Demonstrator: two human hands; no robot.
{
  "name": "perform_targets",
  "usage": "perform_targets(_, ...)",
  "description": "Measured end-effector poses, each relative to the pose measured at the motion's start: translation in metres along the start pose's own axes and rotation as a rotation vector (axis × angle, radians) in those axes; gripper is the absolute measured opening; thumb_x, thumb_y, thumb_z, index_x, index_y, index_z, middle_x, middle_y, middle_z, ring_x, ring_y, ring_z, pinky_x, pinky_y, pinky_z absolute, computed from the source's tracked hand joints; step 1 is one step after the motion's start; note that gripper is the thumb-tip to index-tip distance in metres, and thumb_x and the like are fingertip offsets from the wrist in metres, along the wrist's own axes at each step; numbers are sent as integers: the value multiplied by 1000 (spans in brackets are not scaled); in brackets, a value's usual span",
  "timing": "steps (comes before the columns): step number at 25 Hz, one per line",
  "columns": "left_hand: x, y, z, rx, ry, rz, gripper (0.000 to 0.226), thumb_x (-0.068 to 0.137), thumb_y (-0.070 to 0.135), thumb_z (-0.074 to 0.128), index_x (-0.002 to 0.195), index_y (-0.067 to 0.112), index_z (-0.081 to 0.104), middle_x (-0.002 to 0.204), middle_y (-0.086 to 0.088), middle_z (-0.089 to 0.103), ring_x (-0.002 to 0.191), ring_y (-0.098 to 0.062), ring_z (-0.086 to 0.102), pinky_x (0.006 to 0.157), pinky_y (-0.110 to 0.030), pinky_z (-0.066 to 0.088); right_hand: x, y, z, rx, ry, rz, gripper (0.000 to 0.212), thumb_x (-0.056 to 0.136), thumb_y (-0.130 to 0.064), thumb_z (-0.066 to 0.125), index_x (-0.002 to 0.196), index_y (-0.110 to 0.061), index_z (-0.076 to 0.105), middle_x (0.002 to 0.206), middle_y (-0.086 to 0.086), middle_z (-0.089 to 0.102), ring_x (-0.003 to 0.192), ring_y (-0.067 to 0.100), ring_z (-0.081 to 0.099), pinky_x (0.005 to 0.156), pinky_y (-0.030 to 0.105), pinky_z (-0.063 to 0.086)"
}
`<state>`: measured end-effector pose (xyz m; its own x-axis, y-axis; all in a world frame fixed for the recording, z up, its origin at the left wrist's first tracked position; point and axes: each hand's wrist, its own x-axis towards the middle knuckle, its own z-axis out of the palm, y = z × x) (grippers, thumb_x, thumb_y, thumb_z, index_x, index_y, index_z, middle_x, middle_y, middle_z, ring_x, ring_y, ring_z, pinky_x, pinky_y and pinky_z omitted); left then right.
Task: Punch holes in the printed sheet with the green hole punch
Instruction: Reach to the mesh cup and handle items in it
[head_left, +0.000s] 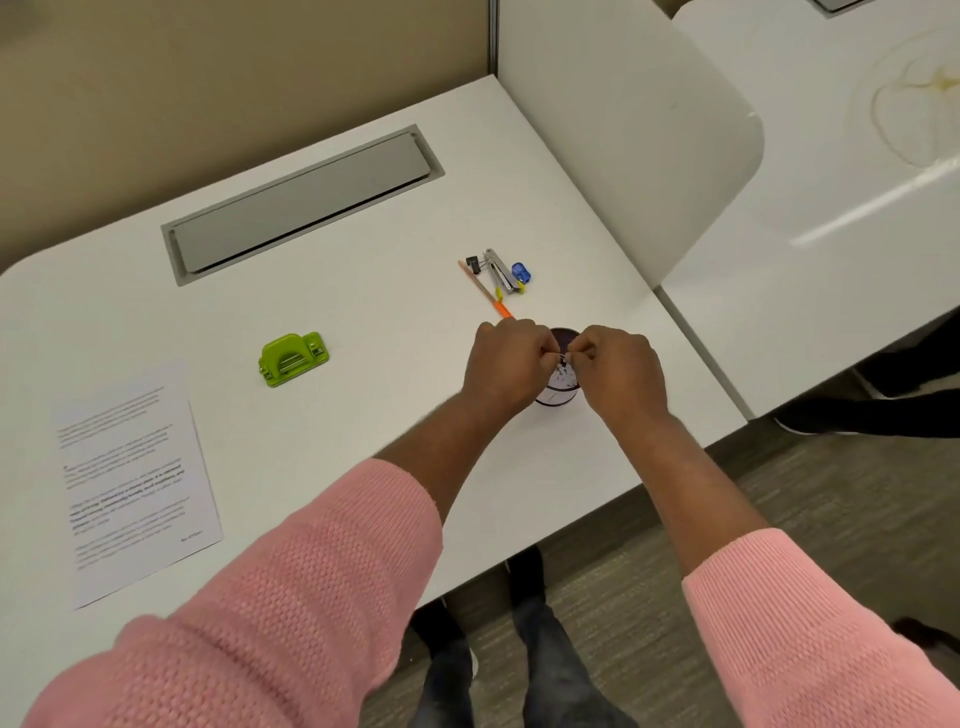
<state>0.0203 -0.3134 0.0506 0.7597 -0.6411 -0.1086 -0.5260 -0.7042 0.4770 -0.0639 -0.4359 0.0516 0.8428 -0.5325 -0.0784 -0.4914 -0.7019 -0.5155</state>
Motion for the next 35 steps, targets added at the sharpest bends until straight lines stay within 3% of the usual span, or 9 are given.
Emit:
perform_targets(2,-1,-1,-1,-11,24,-21,10,86,27,63,89,26,73,90,7,73,92,-18,63,89,-39,41,3,-1,0,-22,-24,-20,14,88,-13,64,92,-16,78,87,4,76,80,25,68,71,36,56)
perform_targets(6,-7,-1,-3,-57,34,-19,25,84,20,60,101,27,77,95,5,76,94,-21,62,92,-43,40,2,1,2,-32,-13,-30,17,87,-11,62,90,-14,78,85,7,76,78,29,68,70,39,57)
perform_targets(10,-14,-4,-3,-64,31,9,31,84,15,59,107,29,76,101,5,76,99,-22,61,91,-44,40,-1,4,7,-37,-13,-41,19,87,-11,64,101,-14,76,98,7,72,88,26,68,71,29,52)
perform_targets(13,-24,-10,-1,-87,65,19,34,83,21,62,115,29,71,109,7,71,105,-19,58,89,-40,37,-6,-1,9,-42,38,-49,20,89,-17,63,105,-18,75,96,3,71,86,22,67,68,24,45)
perform_targets(16,-53,-27,7,-145,169,-61,27,86,30,63,113,31,69,104,11,68,102,-14,57,85,-33,35,-19,-20,17,76,88,-116,19,90,-17,63,106,-18,74,100,1,72,89,17,67,74,23,50)
perform_targets(21,-142,-104,21,-144,248,-329,15,88,34,67,103,33,70,91,13,67,92,-12,60,84,-32,39,-59,-68,72,189,-99,-199,15,89,-24,69,102,-22,76,98,-6,72,79,9,65,74,26,52)
perform_targets(26,-204,-184,13,-112,301,-717,18,88,32,68,105,29,73,97,10,71,95,-16,63,86,-31,37,-89,-104,149,25,-435,-277,24,95,-33,60,112,-24,73,107,-3,68,97,18,66,81,29,48)
perform_targets(30,-216,-208,16,-125,271,-799,20,88,33,68,105,25,76,105,6,74,99,-19,67,94,-38,44,-101,-122,188,-58,-538,-331,27,95,-33,58,115,-23,73,107,-1,66,99,22,64,80,30,48)
perform_targets(35,-209,-213,20,-86,248,-687,17,93,32,63,99,26,78,101,6,73,93,-18,67,91,-41,43,-105,-128,206,-109,-513,-356,24,96,-33,54,101,-20,74,96,0,64,87,23,63,70,29,45)
